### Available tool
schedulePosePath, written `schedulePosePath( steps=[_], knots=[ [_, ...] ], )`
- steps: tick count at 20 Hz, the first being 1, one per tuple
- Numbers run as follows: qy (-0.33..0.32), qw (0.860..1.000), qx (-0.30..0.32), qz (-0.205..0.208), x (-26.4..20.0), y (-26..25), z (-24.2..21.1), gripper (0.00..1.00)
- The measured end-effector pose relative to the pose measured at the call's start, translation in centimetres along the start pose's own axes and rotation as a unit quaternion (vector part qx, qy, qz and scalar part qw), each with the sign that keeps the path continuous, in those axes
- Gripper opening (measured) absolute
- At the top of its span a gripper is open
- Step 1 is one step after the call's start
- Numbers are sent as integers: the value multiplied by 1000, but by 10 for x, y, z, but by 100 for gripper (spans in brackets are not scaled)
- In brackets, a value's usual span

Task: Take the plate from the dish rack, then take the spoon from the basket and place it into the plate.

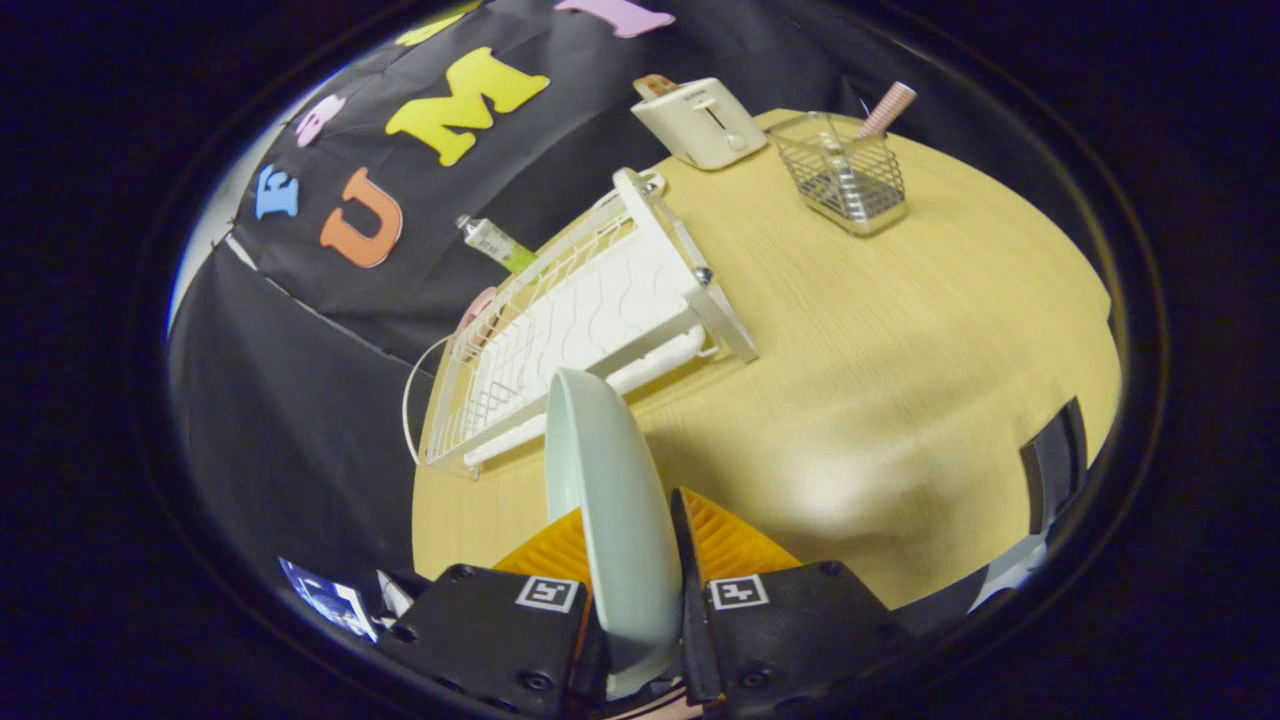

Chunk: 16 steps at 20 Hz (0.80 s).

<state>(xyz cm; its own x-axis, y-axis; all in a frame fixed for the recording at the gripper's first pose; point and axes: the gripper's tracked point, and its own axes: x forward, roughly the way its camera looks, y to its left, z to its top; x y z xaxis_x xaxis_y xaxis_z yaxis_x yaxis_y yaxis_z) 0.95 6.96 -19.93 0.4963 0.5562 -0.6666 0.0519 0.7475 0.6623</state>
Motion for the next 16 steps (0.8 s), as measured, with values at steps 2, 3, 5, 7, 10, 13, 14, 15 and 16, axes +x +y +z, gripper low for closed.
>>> schedulePosePath(
  steps=[2,3,5,7,10,13,14,15,16],
  knots=[
    [4,999,24,33,7,-3,-3,34],
    [8,998,34,49,9,-5,-3,35],
    [11,997,46,60,12,-13,-1,39],
    [10,997,52,60,13,-20,2,49],
    [-2,998,35,49,11,-25,8,55],
    [-39,999,-12,28,-2,-33,21,67],
    [-56,998,-32,17,-7,-37,25,70],
    [-73,996,-54,4,-14,-39,30,73],
    [-91,993,-75,-5,-23,-41,34,76]
  ],
)
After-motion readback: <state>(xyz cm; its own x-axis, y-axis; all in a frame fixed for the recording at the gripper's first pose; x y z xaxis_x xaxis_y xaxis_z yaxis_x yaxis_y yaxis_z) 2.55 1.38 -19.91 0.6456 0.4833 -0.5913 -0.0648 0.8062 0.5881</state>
